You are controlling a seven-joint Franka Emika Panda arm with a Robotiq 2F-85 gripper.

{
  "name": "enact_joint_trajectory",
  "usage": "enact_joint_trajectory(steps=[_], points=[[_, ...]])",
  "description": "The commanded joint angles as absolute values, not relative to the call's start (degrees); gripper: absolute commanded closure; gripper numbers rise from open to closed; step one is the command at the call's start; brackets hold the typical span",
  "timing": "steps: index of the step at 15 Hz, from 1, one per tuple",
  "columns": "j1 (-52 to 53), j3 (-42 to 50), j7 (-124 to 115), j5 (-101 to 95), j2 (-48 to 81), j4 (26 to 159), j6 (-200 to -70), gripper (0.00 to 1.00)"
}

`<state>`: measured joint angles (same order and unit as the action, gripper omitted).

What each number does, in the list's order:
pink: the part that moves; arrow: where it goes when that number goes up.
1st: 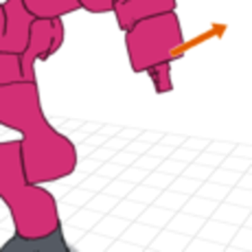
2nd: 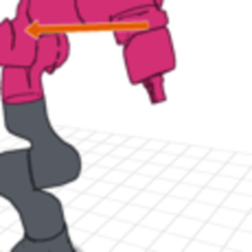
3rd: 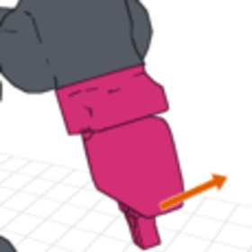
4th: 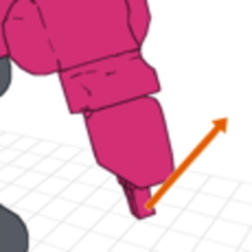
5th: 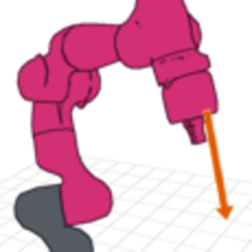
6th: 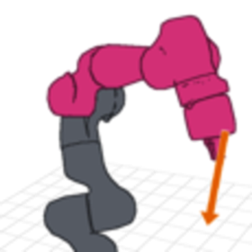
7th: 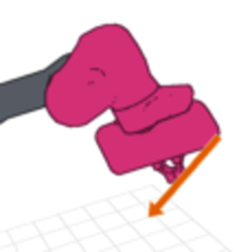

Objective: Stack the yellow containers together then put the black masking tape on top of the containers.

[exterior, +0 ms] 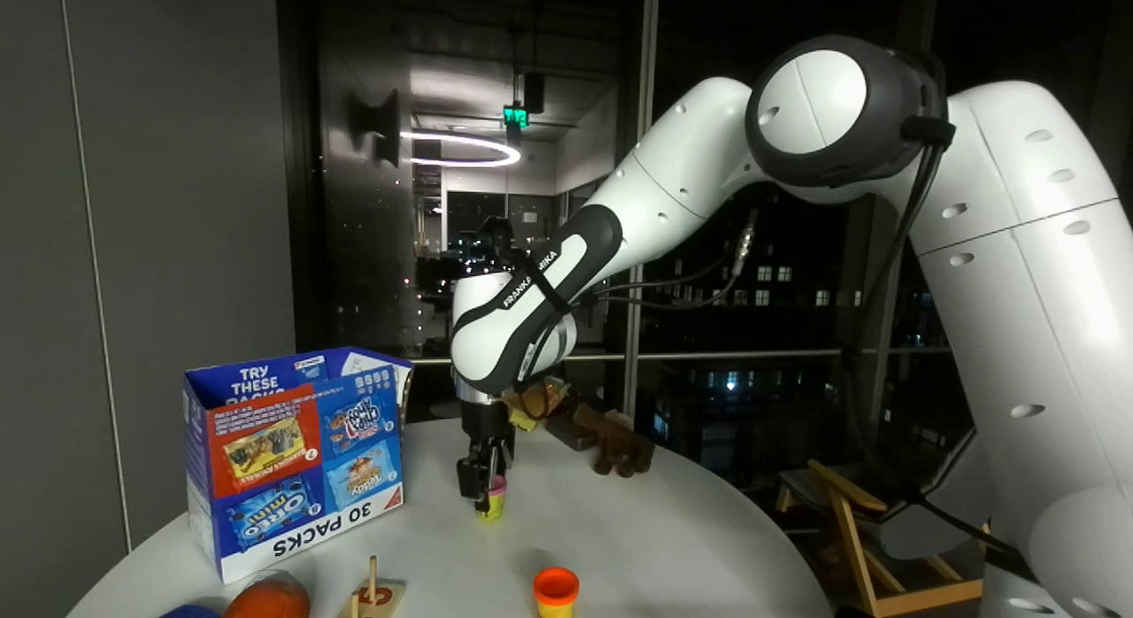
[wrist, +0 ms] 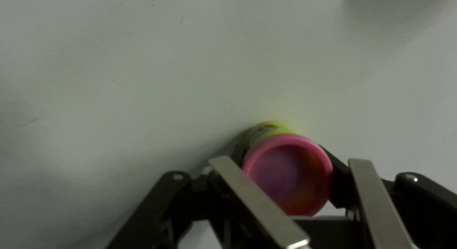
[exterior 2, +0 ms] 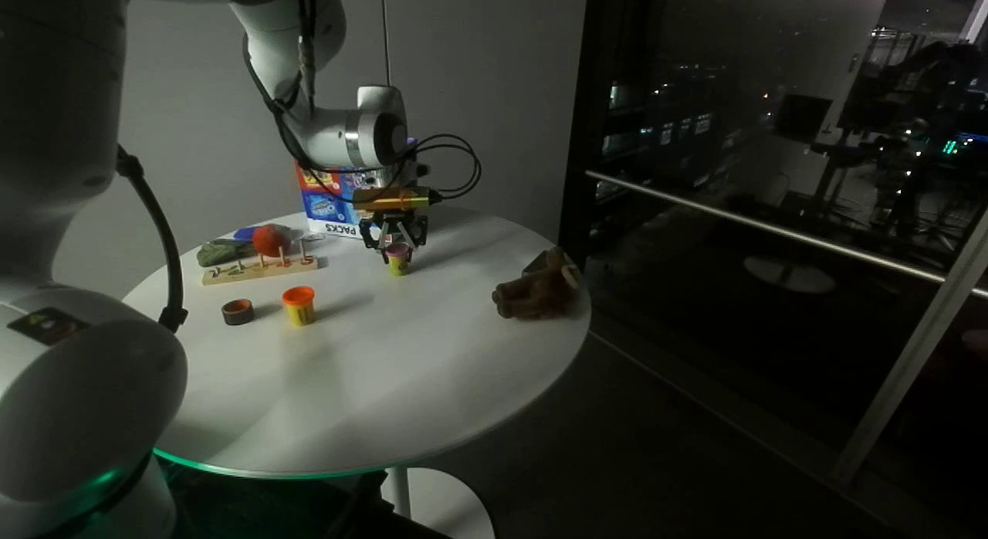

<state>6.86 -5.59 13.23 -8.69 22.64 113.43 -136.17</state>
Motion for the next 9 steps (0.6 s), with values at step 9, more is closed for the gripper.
enact_joint_trajectory(steps=[9], points=[[3.6,-5.8,17.9,-2.6,2.8,117.9,-119.4,0.76]])
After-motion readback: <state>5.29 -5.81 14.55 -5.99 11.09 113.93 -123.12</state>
